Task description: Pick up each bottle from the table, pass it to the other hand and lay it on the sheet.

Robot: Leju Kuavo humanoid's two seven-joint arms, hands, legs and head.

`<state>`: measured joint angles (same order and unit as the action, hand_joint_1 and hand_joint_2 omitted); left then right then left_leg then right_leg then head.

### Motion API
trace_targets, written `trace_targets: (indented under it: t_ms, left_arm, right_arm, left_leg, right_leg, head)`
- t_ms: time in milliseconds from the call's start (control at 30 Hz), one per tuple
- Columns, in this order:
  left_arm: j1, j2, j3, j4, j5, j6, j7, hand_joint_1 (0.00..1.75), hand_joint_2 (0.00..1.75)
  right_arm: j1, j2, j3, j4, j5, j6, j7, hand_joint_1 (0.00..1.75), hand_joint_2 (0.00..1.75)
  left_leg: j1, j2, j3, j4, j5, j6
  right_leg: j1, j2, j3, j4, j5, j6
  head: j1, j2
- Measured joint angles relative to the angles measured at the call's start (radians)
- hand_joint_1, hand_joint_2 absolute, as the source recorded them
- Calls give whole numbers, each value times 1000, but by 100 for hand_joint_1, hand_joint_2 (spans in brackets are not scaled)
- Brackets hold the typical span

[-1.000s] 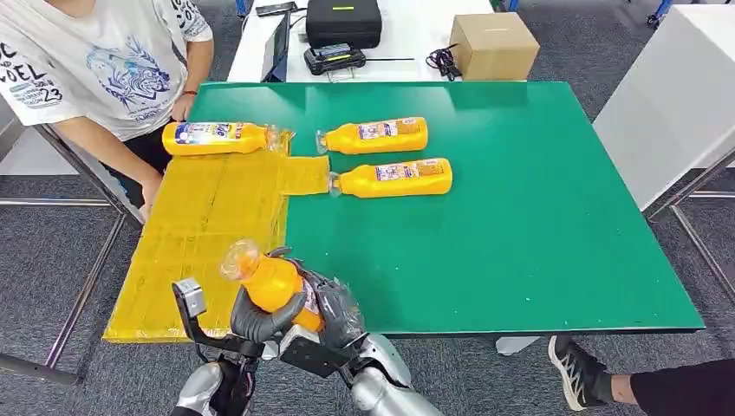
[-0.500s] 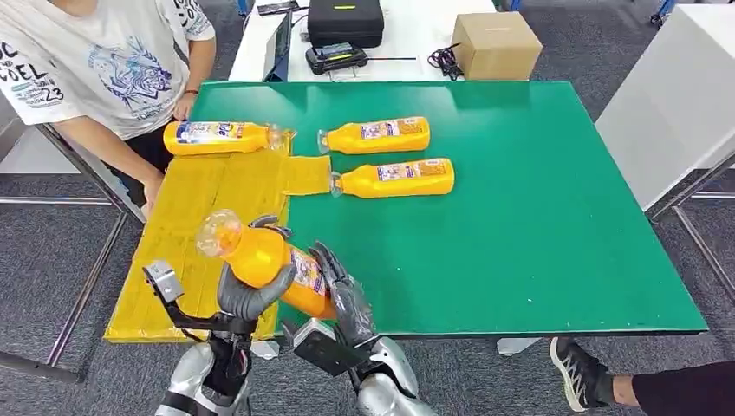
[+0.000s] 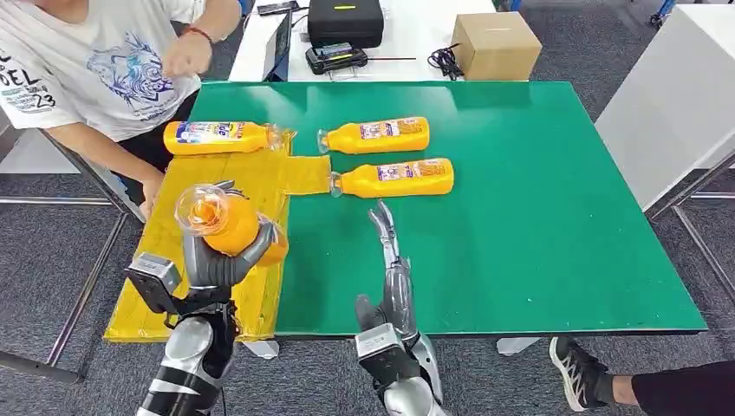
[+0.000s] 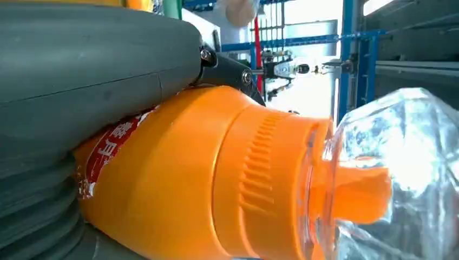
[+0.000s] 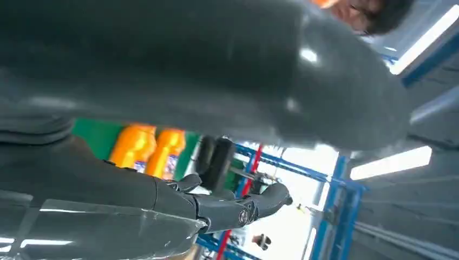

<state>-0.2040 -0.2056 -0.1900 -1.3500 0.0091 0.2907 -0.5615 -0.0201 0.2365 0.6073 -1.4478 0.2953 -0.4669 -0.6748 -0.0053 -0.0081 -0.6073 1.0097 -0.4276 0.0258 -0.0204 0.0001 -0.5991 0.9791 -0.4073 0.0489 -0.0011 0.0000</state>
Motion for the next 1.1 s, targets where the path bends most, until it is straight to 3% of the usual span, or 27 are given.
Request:
trace_targets:
  t_ms: [100,233,367,533,1100]
  left_arm:
    - [-21,5,5,23,-172,139,-15,175,175]
    - [-113,38,34,159,-712,356,33,175,175]
    - [-193,72,63,319,-920,378,83,175,175]
    - [-278,122,63,515,-1156,299,201,175,175]
    - [-344,188,82,722,-1135,105,199,175,175]
  right_arm:
    - [3,-6,7,-42,-27,-5,-17,0,175]
    - [-11,-10,31,-105,-44,21,-14,0,175]
    - [-24,-10,49,-135,-47,44,-4,0,175]
    - [-27,-10,51,-149,-55,88,-3,0,175]
    - [-20,-10,50,-150,-62,164,8,0,175]
  left_leg:
    - [0,0,0,0,0,0]
    - [0,0,0,0,0,0]
    - [0,1,1,0,1,0]
    - [0,0,0,0,1,0]
    - [0,0,0,0,1,0]
  right_leg:
    - [0,0,0,0,0,0]
    - [0,0,0,0,0,0]
    - [0,0,0,0,0,0]
    - [0,0,0,1,0,0]
    - [0,0,0,0,0,0]
  head:
    - [0,0]
    - [0,0]
    - [0,0]
    - [0,0]
    - [0,0]
